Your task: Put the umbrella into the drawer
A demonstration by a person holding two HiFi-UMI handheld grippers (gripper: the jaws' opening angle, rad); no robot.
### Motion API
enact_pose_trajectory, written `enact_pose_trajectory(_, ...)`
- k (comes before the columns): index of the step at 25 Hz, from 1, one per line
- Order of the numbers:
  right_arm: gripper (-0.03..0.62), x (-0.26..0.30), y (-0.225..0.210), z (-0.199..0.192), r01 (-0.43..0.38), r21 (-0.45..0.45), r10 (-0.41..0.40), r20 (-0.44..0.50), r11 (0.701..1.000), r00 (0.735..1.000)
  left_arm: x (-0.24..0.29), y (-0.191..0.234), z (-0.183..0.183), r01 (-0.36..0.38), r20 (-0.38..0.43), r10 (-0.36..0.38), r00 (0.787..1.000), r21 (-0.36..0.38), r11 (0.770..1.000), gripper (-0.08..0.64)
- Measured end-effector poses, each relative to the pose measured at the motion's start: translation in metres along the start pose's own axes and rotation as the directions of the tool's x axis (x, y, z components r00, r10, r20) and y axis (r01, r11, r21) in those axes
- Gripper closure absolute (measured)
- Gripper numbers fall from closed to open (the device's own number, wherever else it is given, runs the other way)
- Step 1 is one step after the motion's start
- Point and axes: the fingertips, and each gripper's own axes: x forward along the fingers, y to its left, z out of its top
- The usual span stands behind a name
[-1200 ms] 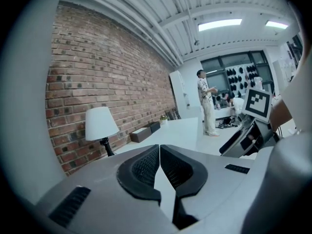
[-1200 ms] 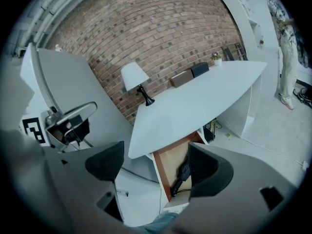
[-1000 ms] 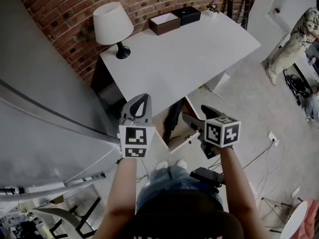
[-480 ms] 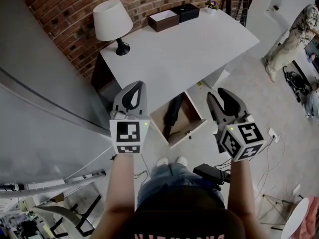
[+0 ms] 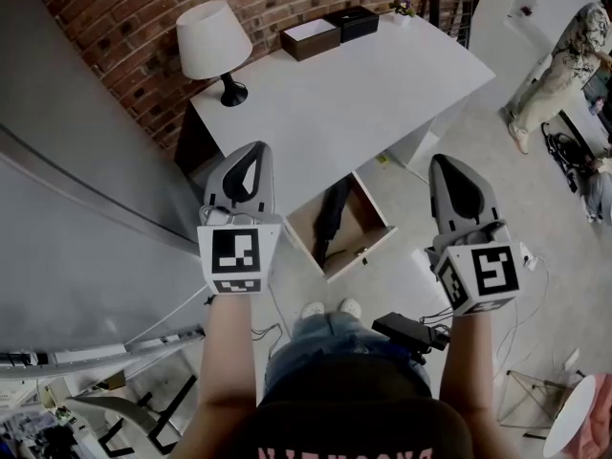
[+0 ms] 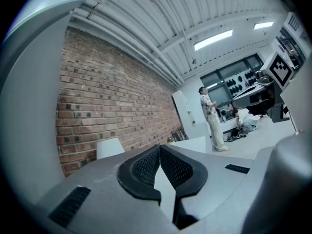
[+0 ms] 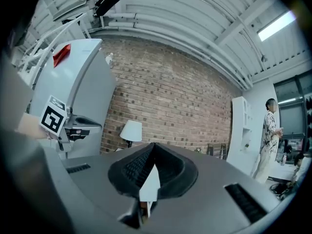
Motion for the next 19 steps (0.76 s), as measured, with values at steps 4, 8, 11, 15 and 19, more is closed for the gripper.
enact_pose_trajectory(4,0.592,-0.002,-0.008,0.013,0.024,-0.012,-0.024,0.028,1.000,0.999,-0.002,0.005,0.015,-0.007,0.029,0.006,1.000,0.025,1.000,0.557)
enact_pose_trajectory(8,0.592,-0.002,-0.012,0.023,0.041,-0.035,-0.039,0.051,0.999,0.998,-0.003,0.011,0.027,-0.018,0.057,0.015,0.998,0.041,0.999,0.557)
enact_pose_trajectory(11,0.592,-0.002,-0.014,0.028,0.049,-0.045,-0.046,0.059,0.998,0.997,-0.003,0.015,0.035,-0.024,0.076,0.021,0.997,0.051,0.998,0.557)
enact_pose_trajectory(15,0.592,0.000,-0.018,0.035,0.064,-0.049,-0.060,0.067,0.997,0.996,-0.003,0.021,0.046,-0.036,0.098,0.030,0.995,0.062,0.997,0.557)
enact_pose_trajectory(19,0.592,0.004,-0.023,0.035,0.087,-0.057,-0.084,0.053,0.995,0.995,-0.004,0.024,0.055,-0.052,0.117,0.043,0.992,0.072,0.996,0.557)
